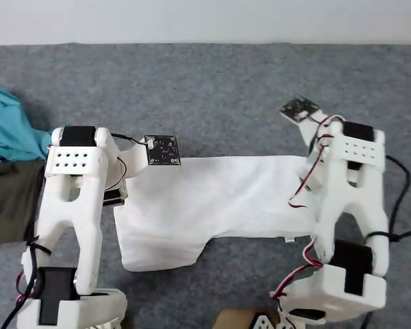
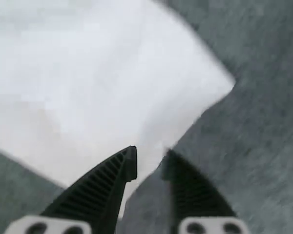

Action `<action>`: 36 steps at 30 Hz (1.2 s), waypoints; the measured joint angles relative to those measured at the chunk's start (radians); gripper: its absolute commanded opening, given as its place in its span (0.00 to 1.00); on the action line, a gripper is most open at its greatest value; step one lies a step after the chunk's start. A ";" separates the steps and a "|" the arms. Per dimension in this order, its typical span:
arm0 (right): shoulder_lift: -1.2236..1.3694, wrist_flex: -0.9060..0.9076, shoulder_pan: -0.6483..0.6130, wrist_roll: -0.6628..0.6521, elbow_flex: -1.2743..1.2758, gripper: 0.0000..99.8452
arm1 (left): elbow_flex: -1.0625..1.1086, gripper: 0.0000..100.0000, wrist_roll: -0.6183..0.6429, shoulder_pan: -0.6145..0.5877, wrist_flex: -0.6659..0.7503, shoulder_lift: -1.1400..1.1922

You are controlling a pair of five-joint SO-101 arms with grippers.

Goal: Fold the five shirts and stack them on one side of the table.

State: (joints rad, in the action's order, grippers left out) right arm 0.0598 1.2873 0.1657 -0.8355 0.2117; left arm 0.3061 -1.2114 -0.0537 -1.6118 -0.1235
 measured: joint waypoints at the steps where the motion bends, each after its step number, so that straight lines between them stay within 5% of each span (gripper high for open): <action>1: 0.020 -0.018 -0.014 0.002 -0.003 0.01 | 0.000 0.08 0.002 0.000 0.000 0.000; 13: 0.333 -0.203 -0.005 0.002 -0.068 0.01 | 0.000 0.08 0.026 -0.012 0.005 0.000; 24: 0.367 -0.002 -0.057 0.032 -0.402 0.01 | 0.000 0.08 0.040 -0.018 0.003 0.000; 36: 0.508 0.081 -0.100 0.069 -0.445 0.01 | -0.023 0.01 0.064 -0.018 -0.002 0.000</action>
State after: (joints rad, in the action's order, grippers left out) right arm 0.5677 1.3686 0.0660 -0.7664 -0.2332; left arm 0.2831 -1.1469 -0.0721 -1.6134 -0.1235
